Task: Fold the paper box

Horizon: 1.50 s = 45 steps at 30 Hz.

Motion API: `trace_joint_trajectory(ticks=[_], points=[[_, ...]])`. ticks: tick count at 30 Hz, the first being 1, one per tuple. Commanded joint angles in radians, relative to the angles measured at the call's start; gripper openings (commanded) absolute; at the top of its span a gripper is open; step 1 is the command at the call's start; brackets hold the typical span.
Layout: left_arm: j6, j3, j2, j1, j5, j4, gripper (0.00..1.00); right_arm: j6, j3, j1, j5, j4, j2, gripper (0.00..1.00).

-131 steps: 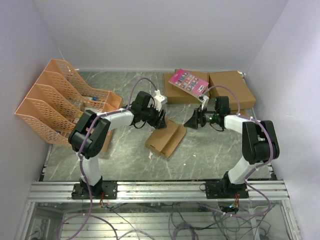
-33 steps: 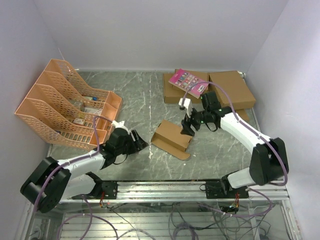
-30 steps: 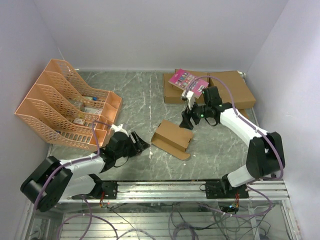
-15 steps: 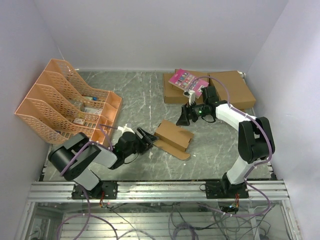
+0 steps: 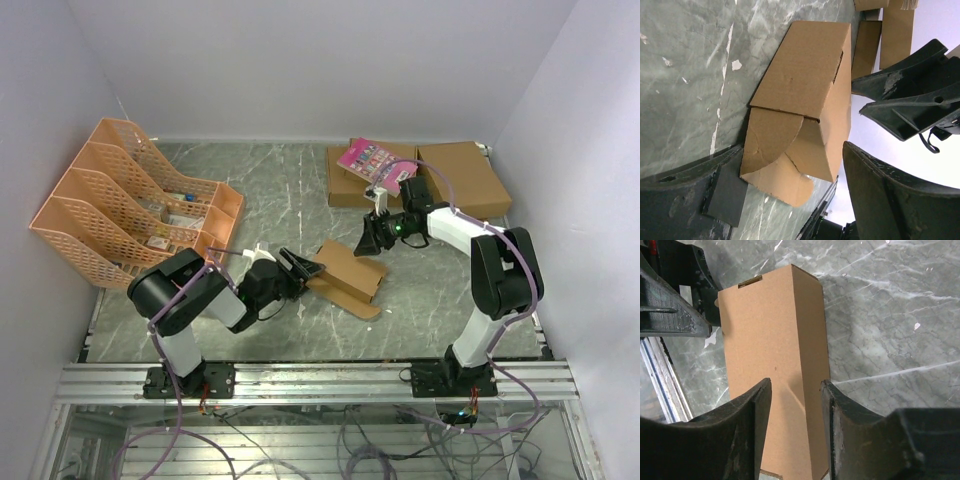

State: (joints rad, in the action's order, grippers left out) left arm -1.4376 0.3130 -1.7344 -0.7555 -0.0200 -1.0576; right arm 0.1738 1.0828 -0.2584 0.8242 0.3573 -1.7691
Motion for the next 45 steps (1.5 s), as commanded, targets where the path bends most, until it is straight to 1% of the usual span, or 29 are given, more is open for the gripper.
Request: trace_joint_trajectory(ticks=[1,8,10,13,16,19,21,25,27,29,31,33,35,36,37,38,39,42,44,45], points=[[0.011,0.015,-0.037,-0.005,-0.038,0.009,0.8,0.027,0.004,-0.009,0.01,0.027,-0.02,0.42],[0.012,0.035,-0.036,-0.005,-0.041,0.098,0.7,0.042,0.005,-0.019,0.002,0.033,-0.015,0.41],[0.016,0.042,-0.036,-0.004,-0.046,0.122,0.65,0.045,0.005,-0.022,-0.003,0.034,-0.015,0.41],[0.015,0.047,-0.034,-0.005,-0.05,0.151,0.63,0.051,0.008,-0.026,-0.005,0.037,-0.017,0.4],[0.011,0.045,-0.032,-0.004,-0.052,0.159,0.56,0.058,0.012,-0.03,-0.007,0.042,-0.018,0.4],[0.001,0.041,-0.031,-0.005,-0.055,0.162,0.55,0.071,0.019,-0.033,-0.008,0.048,-0.01,0.41],[-0.001,0.042,-0.03,-0.005,-0.058,0.173,0.56,0.088,0.028,-0.033,-0.01,0.058,0.003,0.44],[0.001,0.043,-0.037,-0.005,-0.053,0.18,0.56,0.132,0.037,-0.031,-0.065,0.053,0.088,0.6],[0.001,0.042,-0.047,-0.004,-0.047,0.175,0.57,0.168,0.036,-0.026,-0.084,0.052,0.143,0.65],[0.002,0.04,-0.06,-0.005,-0.038,0.16,0.57,0.237,0.034,-0.017,-0.071,0.077,0.202,0.67],[0.004,0.039,-0.072,-0.005,-0.033,0.148,0.57,0.394,0.042,-0.005,-0.019,0.157,0.259,0.68],[0.003,0.041,-0.079,-0.004,-0.027,0.144,0.58,0.664,0.061,-0.005,0.071,0.351,0.312,0.68],[0.006,0.043,-0.083,-0.005,-0.023,0.147,0.58,1.021,0.057,-0.004,0.134,0.585,0.361,0.67],[0.009,0.046,-0.084,-0.004,-0.02,0.15,0.58,1.244,0.039,-0.004,0.141,0.708,0.387,0.67],[0.01,0.048,-0.083,-0.005,-0.017,0.154,0.58,1.477,0.006,-0.004,0.127,0.821,0.415,0.66],[0.013,0.049,-0.083,-0.005,-0.017,0.159,0.58,1.666,-0.028,-0.005,0.09,0.909,0.444,0.67],[0.015,0.05,-0.083,-0.004,-0.016,0.16,0.58,1.787,-0.067,-0.006,0.044,0.957,0.473,0.69],[0.014,0.048,-0.085,-0.004,-0.019,0.156,0.58,1.954,-0.192,-0.014,-0.022,0.974,0.549,0.69],[0.017,0.049,-0.088,-0.005,-0.019,0.158,0.58,2.014,-0.264,-0.034,-0.063,0.937,0.578,0.64],[0.019,0.05,-0.091,-0.004,-0.017,0.159,0.58,2.015,-0.292,-0.05,-0.078,0.904,0.587,0.62]])
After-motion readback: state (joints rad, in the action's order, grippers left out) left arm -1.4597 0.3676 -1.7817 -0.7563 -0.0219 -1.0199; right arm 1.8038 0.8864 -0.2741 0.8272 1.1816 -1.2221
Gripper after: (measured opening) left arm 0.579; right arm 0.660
